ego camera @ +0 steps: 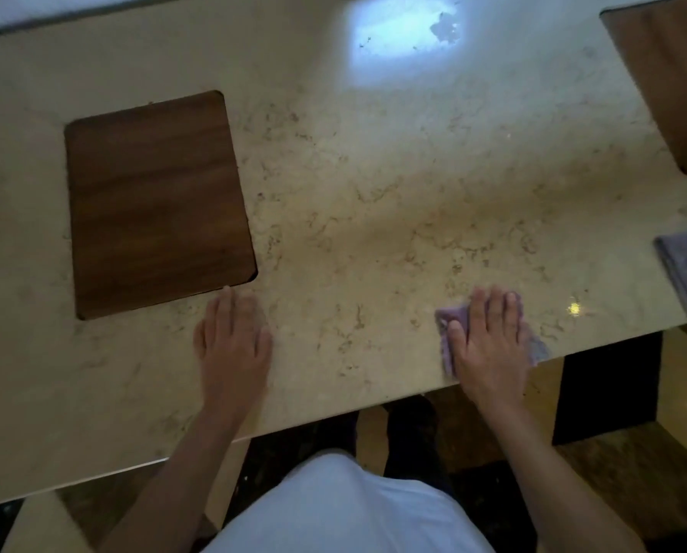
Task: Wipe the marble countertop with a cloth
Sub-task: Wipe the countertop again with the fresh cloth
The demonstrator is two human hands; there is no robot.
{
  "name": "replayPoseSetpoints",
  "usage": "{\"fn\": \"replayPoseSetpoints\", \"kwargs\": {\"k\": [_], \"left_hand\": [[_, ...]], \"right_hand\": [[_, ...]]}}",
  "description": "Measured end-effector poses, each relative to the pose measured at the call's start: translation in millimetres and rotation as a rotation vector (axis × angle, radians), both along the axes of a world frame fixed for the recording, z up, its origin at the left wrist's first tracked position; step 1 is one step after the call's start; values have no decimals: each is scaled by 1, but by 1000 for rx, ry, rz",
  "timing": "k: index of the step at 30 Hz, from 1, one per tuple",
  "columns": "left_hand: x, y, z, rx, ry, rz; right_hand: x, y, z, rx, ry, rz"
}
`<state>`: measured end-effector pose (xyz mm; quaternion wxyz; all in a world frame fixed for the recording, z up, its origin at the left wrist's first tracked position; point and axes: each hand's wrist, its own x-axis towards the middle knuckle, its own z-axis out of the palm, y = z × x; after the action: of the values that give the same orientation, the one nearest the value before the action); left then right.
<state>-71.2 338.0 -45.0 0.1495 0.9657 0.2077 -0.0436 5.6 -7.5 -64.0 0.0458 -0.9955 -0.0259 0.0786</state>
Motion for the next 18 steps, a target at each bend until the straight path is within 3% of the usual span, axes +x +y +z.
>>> {"fn": "replayPoseSetpoints", "kwargs": {"k": [2,4,8,11,15,18], "left_hand": [[-6,9,-5,32,24,-48],[-7,8,-9,41,35,-53],[-4,7,-12,14,25,-15],[-5,9,-12,-8,-19,-21],[-5,9,-14,32,-51,-25],[-3,8,-14,-7,-23,13]], "right_hand": [[9,16,3,20,-20,-163],[0,62,6,35,-27,-152],[-68,175,5,97,10,295],[-92,195,9,134,98,584],[-23,165,13,83,152,865],[87,181,15,20,153,673]]}}
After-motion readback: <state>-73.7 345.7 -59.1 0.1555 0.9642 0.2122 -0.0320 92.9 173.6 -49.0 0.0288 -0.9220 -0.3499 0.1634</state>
